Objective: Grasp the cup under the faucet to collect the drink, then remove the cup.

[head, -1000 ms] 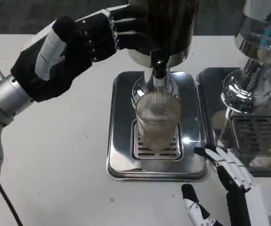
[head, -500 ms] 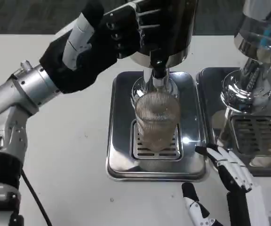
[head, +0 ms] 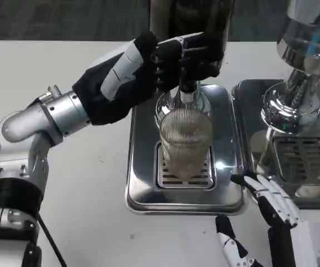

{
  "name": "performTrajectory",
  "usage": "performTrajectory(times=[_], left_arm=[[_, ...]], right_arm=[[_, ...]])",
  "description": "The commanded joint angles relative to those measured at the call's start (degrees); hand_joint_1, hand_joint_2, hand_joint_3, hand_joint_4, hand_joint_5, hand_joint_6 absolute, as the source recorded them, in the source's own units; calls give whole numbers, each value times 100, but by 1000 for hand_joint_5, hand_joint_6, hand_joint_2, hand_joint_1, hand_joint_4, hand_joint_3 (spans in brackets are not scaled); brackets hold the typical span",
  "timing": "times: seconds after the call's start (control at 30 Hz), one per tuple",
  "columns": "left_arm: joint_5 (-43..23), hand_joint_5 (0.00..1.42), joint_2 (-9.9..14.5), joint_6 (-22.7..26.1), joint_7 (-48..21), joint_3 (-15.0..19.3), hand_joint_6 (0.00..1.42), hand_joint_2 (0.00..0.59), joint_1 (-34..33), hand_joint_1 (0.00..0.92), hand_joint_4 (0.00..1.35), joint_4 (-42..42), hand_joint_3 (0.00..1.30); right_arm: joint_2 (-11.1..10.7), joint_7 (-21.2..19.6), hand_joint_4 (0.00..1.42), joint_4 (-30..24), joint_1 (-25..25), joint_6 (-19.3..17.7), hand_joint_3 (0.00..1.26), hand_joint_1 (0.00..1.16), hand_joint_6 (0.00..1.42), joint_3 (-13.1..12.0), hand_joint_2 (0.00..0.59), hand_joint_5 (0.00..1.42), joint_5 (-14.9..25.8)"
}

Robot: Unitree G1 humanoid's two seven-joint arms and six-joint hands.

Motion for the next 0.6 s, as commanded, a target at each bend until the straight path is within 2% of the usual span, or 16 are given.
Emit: performTrajectory(times=[0.03, 0.33, 0.6], left_arm=[[283, 170, -24, -324, -4, -83, 60, 69, -124, 0, 117, 263, 150], [686, 158, 9, -905, 69, -213, 28, 65, -139, 0, 107, 692, 147], [917, 83, 45, -1373, 164, -348, 0, 54, -83, 0, 73, 916, 128]], right_arm=[[1, -70, 210, 60, 7, -58, 317, 369, 271, -29, 382, 190, 28], [-19, -39, 210, 52, 15, -62, 317, 366, 271, -28, 382, 194, 58], [-54, -1, 210, 35, 14, -76, 317, 366, 271, -51, 382, 196, 107]])
